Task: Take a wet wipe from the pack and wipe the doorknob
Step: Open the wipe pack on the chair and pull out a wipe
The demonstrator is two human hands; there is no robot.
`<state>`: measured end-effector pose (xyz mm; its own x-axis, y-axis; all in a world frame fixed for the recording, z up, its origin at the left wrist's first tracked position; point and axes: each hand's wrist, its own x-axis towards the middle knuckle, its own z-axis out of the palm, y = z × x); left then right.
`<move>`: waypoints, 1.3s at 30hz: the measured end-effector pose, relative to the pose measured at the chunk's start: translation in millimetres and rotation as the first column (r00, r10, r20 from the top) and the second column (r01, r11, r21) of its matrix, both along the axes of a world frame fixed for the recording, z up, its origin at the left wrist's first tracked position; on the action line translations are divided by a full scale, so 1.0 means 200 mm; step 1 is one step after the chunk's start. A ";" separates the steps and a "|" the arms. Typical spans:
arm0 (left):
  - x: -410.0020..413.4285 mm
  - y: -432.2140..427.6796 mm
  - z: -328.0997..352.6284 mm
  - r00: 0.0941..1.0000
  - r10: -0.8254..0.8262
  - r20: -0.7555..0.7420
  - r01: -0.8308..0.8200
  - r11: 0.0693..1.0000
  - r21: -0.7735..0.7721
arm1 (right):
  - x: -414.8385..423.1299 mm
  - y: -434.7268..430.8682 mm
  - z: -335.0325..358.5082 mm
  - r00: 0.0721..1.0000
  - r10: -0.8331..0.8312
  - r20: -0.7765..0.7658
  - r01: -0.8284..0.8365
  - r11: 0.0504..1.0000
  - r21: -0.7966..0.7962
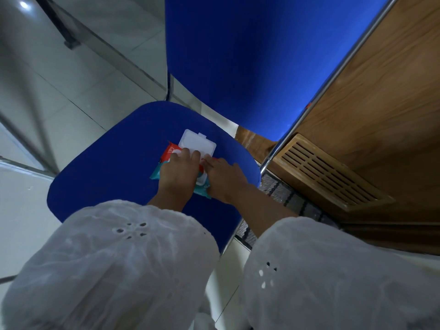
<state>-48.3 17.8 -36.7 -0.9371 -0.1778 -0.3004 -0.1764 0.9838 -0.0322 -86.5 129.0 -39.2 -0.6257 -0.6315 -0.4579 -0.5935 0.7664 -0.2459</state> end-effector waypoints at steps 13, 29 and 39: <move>0.08 -0.18 0.06 0.897 0.387 -0.213 -0.192 0.775 0.603 | 0.00 -0.06 -0.03 0.967 -0.085 -0.240 0.057 0.991 -0.121; 0.13 -0.18 0.07 0.910 0.343 -0.234 -0.108 0.740 0.664 | 0.08 -0.24 -0.03 0.945 -0.091 -0.315 0.044 0.987 -0.152; 0.16 -0.17 0.04 0.935 0.290 -0.202 -0.104 0.772 0.627 | 0.07 -0.21 -0.05 0.959 -0.087 -0.269 0.043 0.986 -0.164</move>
